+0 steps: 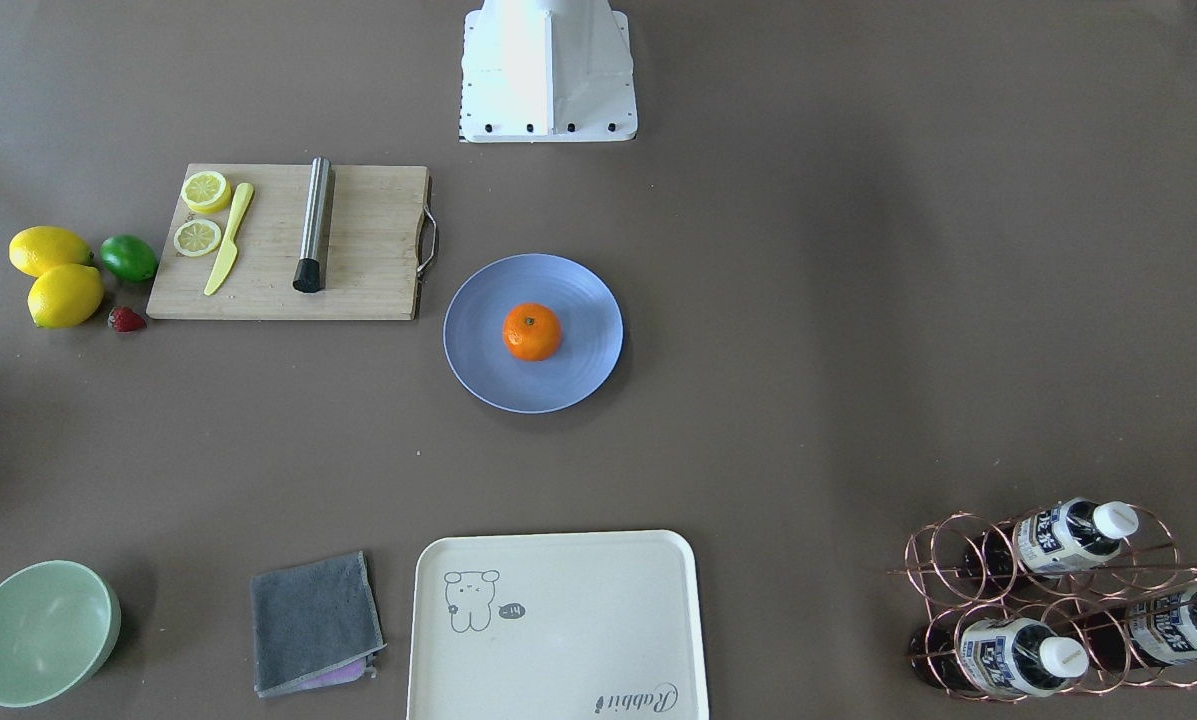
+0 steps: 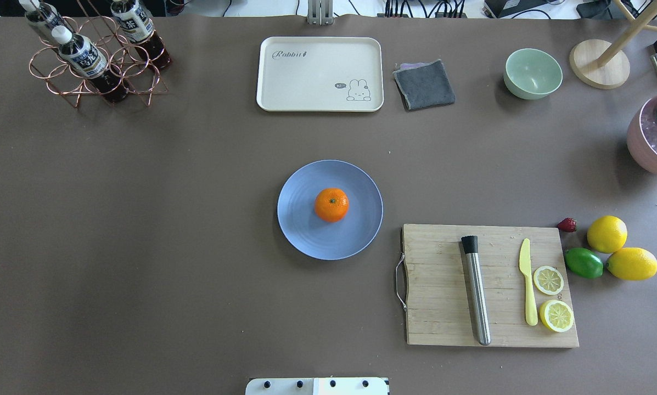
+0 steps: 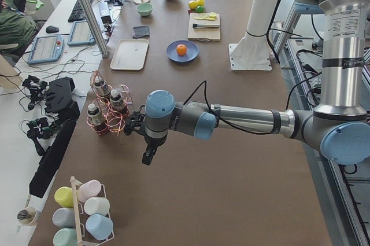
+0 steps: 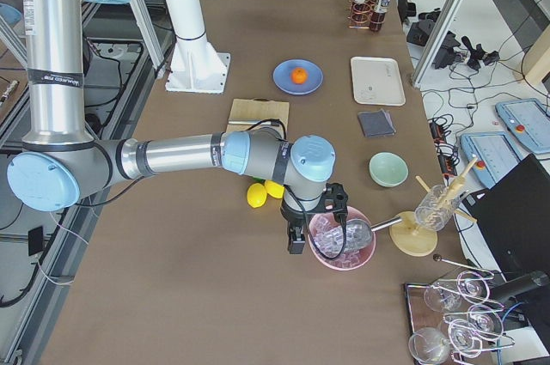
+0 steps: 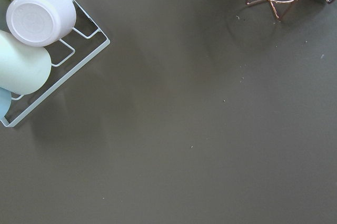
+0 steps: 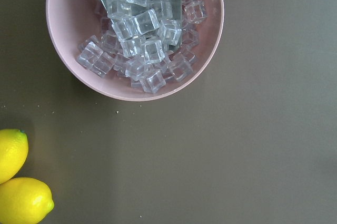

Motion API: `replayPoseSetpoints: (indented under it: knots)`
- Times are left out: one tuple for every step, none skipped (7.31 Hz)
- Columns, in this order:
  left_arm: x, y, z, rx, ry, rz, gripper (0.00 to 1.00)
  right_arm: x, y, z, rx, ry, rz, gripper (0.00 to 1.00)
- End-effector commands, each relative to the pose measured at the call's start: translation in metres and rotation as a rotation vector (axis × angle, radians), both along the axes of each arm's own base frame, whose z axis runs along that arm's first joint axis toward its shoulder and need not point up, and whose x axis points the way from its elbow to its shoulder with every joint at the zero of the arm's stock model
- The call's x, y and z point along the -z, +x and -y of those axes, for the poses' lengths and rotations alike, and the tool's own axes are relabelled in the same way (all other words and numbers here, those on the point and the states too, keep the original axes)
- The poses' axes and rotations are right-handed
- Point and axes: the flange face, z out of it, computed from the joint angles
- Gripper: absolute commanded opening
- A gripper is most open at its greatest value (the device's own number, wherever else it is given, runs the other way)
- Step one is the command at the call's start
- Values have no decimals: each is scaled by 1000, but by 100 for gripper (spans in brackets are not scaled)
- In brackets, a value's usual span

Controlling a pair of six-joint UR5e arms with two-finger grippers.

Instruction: Pick orange to plate

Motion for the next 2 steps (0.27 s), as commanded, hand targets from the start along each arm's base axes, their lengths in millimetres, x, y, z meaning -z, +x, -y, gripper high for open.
replayPoseSetpoints:
  knots:
    - [-2,0,0,0,-3,0,98,1,0,1,-1,1,1,100]
    - [-3,0,-1,-1,-3,-1,98,1,0,1,-1,1,1,100]
